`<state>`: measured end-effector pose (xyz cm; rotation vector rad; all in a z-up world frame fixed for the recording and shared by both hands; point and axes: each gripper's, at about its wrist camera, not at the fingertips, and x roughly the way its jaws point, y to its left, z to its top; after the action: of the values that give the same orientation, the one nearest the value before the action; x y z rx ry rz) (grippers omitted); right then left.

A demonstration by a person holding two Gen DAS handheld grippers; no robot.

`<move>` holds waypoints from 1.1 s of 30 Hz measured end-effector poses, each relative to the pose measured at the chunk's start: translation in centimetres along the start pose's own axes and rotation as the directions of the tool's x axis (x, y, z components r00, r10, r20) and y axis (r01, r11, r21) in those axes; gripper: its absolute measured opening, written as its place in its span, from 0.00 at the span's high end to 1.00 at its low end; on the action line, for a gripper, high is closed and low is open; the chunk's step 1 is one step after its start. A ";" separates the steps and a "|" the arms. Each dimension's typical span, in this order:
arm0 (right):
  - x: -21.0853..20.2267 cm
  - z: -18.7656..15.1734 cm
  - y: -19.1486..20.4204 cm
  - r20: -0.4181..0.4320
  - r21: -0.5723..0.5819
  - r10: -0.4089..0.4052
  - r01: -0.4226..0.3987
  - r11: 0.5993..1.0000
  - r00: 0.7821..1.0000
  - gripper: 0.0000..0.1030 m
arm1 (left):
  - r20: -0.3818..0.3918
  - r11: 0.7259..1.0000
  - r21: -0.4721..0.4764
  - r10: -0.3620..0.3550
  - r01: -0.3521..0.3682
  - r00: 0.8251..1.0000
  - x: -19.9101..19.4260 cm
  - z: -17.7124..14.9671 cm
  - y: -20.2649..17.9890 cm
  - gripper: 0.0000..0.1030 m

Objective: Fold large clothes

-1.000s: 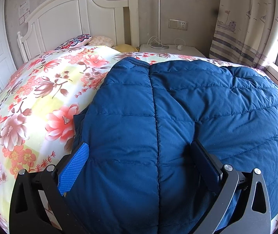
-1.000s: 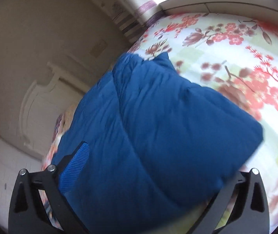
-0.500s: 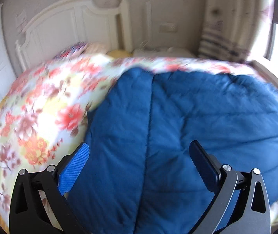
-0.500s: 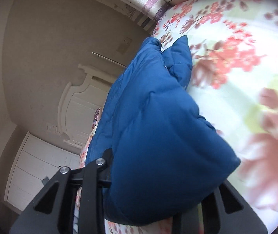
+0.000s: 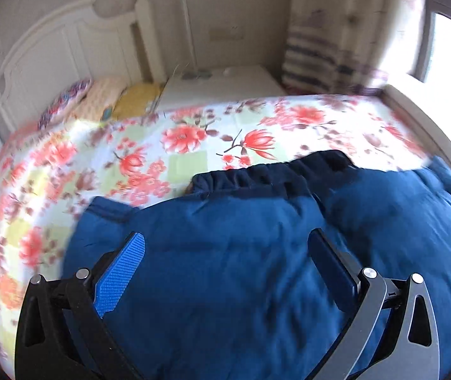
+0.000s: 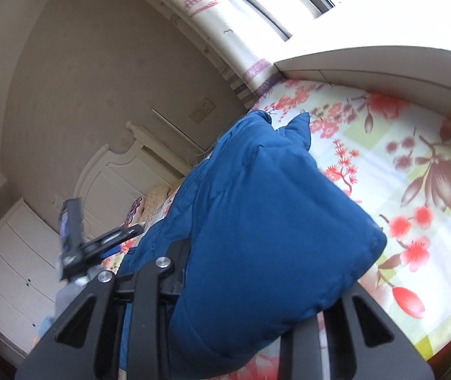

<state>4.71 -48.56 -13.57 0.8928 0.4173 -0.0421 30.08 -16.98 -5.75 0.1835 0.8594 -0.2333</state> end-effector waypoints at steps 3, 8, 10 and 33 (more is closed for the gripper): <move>-0.1 0.0 0.4 -0.008 -0.042 -0.007 0.007 0.999 1.000 0.73 | -0.094 0.999 0.046 0.029 -0.025 0.995 4.5 0.1 -1.4 0.04; 0.0 0.0 1.1 -0.001 -0.101 -0.025 0.024 0.995 1.000 0.73 | -0.020 0.999 0.032 -0.025 0.025 0.999 1.5 -1.2 -0.7 0.04; -0.1 -0.2 1.1 0.001 -0.102 -0.031 0.031 0.994 1.000 0.73 | 0.032 0.997 0.042 -0.072 0.071 0.997 -1.7 -3.1 -0.4 0.04; 1.7 -0.5 0.8 0.002 -0.037 -0.181 0.181 0.983 0.983 0.55 | 0.105 0.978 0.160 -0.151 0.133 0.983 -6.9 -15.7 -0.6 0.04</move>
<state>6.28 -47.40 -13.91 0.8164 0.4981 -0.2004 14.14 -12.64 -10.54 0.2493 0.7392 -0.4407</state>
